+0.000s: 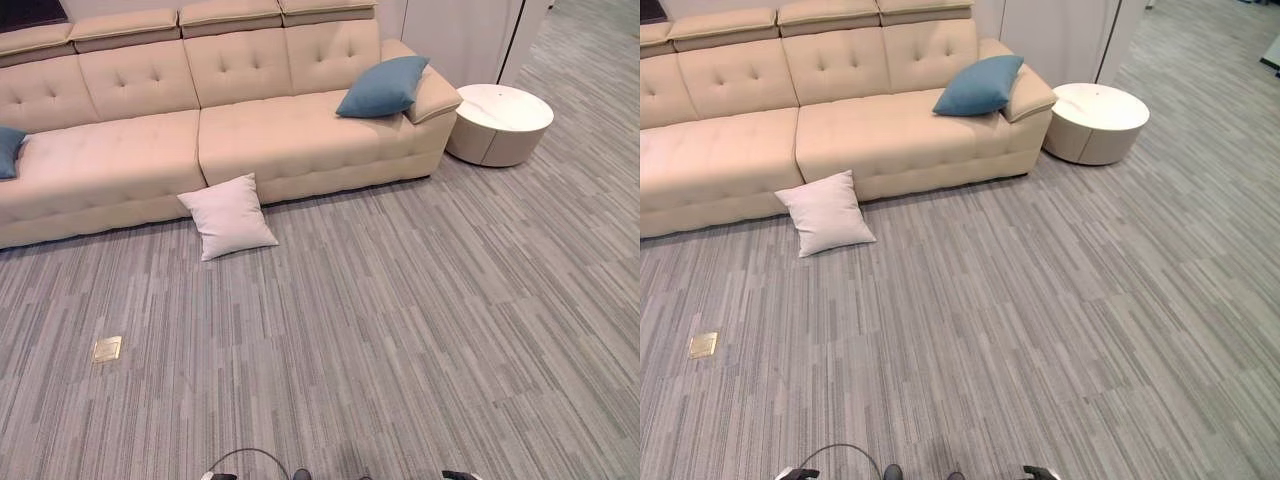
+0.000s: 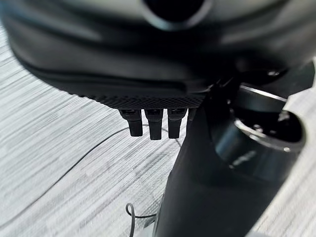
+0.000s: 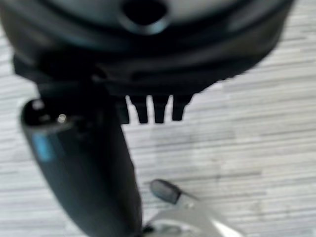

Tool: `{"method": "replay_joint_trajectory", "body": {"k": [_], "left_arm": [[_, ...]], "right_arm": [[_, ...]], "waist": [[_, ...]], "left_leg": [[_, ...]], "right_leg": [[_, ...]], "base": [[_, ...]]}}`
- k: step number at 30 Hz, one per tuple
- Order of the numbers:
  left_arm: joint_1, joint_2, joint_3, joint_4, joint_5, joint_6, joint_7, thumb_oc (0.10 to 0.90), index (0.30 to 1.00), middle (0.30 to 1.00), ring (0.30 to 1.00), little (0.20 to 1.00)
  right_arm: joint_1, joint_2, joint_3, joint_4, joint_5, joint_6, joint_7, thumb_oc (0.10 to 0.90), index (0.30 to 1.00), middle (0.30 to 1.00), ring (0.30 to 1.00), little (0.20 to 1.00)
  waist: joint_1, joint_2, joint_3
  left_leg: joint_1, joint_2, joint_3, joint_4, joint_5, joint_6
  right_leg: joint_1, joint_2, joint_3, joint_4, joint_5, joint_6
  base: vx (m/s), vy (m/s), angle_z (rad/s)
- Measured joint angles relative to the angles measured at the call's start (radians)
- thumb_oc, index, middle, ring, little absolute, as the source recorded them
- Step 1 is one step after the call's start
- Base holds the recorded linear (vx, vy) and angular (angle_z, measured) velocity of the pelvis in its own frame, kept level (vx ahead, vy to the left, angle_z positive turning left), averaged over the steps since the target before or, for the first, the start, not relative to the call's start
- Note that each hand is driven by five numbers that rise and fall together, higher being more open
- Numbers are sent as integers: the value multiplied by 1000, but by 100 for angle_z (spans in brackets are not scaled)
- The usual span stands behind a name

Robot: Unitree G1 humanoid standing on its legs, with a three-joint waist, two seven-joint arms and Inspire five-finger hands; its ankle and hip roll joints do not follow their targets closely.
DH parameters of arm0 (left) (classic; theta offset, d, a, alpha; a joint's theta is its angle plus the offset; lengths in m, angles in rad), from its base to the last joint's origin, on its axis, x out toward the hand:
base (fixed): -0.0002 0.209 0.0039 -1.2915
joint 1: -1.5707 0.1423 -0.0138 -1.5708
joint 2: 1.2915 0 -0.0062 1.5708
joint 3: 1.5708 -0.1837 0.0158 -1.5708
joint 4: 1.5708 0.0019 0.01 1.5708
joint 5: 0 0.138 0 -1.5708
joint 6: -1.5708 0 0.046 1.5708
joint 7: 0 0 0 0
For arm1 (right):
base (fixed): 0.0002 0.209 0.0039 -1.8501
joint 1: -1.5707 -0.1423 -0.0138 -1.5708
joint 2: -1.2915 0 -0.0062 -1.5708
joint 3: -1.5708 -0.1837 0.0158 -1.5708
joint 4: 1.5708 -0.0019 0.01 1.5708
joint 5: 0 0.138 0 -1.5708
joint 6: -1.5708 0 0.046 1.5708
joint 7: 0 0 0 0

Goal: Pick up all the scattered cushions and arrange them neatly on the sofa.

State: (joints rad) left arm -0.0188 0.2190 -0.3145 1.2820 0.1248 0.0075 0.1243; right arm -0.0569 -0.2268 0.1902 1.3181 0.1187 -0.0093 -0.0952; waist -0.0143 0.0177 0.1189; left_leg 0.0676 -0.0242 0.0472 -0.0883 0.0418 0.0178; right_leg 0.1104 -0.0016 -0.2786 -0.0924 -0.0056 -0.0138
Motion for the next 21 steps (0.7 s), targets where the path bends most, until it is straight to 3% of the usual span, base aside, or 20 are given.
{"method": "replay_joint_trajectory", "body": {"k": [11, 14, 15, 16, 18, 19, 20, 21], "left_arm": [[-8, 6, -36, -24, 66, 2, 14, 800, 900, 900, 900, 900], [-37, 14, -98, -17, 86, 20, 18, 800, 900, 900, 900, 900], [-43, 12, -108, -14, 89, 22, 19, 800, 900, 900, 900, 900], [-51, 14, -109, -8, 102, 23, 18, 800, 900, 900, 900, 900], [-85, 19, -112, 6, 114, 28, 20, 800, 900, 900, 900, 900], [-87, 20, -112, 6, 114, 29, 20, 800, 900, 900, 900, 900], [-101, 34, -110, 6, 113, 30, 24, 800, 900, 900, 900, 900], [-107, 32, -109, 1, 112, 30, 30, 800, 900, 900, 900, 900]], "right_arm": [[1, 1, -2, -1, 2, -1, 1, 800, 900, 900, 900, 900], [-35, 4, -4, -10, 15, -2, 1, 800, 900, 900, 900, 900], [-46, 6, -4, -11, 17, -4, 1, 800, 900, 900, 900, 900], [-54, 12, -4, -15, 24, -6, 1, 800, 900, 900, 900, 900], [-43, 13, -30, -20, 55, -8, -1, 800, 900, 900, 900, 900], [-42, 13, -33, -22, 57, -8, -1, 800, 900, 900, 900, 900], [-40, 14, -43, -26, 63, -9, -4, 800, 900, 900, 900, 900], [-33, 9, -43, -23, 62, -8, -9, 800, 900, 900, 900, 900]], "waist": [[-10, -3, 2], [-8, 0, 22], [-2, 5, 29], [-9, 6, 34], [-35, 1, 42], [-38, 1, 42], [-40, -9, 45], [-46, -4, 48]], "left_leg": [[1, 4, 12, 0, 0, 0], [-22, 31, 92, 1, 1, 1], [-24, 42, 121, 1, 0, 3], [-25, 53, 157, 1, -4, 7], [-25, 62, 166, 0, -8, -7], [-25, 63, 166, 0, -9, -10], [-21, 71, 164, 0, -4, -28], [-19, 84, 161, 1, -1, -33]], "right_leg": [[-16, 1, 12, 11, 0, 0], [-89, -2, 34, 66, -35, 24], [-106, -9, 4, 99, -47, 26], [-136, -51, -41, 147, -50, 31], [-157, -120, -44, 194, -57, 50], [-155, -124, -43, 194, -57, 50], [-135, -137, -45, 169, -29, 92], [-119, -119, -48, 147, -24, 86]], "base": [[-16, -31, -4], [-64, -84, -60], [55, -200, -114], [130, -253, -93], [150, -213, -45], [130, -187, -9], [112, -213, 0], [147, -324, 4]]}}
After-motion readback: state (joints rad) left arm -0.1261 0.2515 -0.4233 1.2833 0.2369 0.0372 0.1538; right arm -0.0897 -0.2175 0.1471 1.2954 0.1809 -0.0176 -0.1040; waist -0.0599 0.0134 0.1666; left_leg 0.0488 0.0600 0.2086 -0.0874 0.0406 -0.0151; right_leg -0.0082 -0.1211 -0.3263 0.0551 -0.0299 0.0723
